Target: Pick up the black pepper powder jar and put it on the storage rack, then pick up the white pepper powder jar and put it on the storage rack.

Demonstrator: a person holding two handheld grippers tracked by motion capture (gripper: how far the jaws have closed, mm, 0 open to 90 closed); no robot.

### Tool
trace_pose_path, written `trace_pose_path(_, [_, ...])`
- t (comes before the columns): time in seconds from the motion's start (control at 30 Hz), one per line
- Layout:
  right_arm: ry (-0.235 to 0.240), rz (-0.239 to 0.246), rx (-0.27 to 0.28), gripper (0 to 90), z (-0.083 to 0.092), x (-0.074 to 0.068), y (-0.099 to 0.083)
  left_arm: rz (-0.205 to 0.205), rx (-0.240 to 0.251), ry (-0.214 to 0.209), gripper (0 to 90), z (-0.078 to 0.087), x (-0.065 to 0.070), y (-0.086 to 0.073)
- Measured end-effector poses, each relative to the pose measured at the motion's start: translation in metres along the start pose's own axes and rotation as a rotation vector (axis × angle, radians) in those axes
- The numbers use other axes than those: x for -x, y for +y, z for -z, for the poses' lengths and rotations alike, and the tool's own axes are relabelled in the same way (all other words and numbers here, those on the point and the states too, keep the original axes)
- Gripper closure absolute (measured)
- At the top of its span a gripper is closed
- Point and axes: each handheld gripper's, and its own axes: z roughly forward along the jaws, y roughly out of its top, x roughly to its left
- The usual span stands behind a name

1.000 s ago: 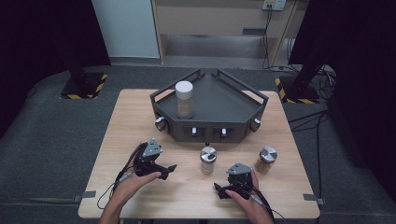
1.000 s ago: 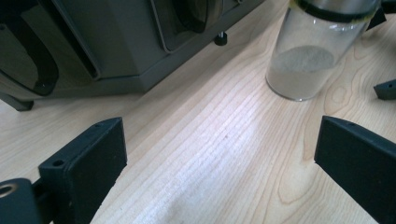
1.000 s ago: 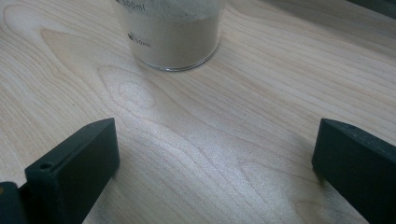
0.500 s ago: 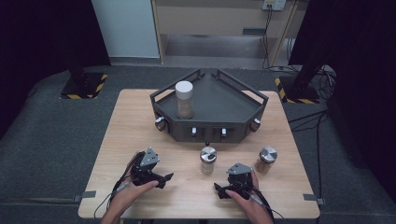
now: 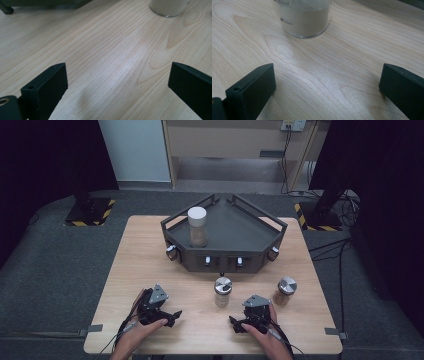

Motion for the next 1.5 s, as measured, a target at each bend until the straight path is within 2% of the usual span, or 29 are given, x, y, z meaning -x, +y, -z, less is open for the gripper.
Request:
trace_pose_path(0.17, [0.0, 0.0, 0.0, 0.8, 0.0, 0.0, 0.0, 0.02, -0.009, 0.02, 1.3, -0.002, -0.001, -0.002])
trace_pose_path(0.67, [-0.001, -0.001, 0.0, 0.8, 0.0, 0.0, 0.0, 0.039, -0.068, 0.054, 1.3, -0.014, -0.004, -0.007])
trace_pose_path(0.8, [-0.001, -0.001, 0.0, 0.8, 0.0, 0.0, 0.0, 0.071, -0.056, 0.039, 0.0, -0.016, -0.009, -0.011])
trace_pose_path(0.93, [-0.001, -0.001, -0.001, 0.8, 0.0, 0.0, 0.0, 0.081, -0.027, 0.047, 0.0, -0.017, -0.011, -0.017])
trace_pose_path(1.5, [0.01, 0.006, -0.008, 0.5, 0.001, 0.002, 0.001, 0.069, -0.02, 0.035, 0.0, -0.017, -0.014, -0.019])
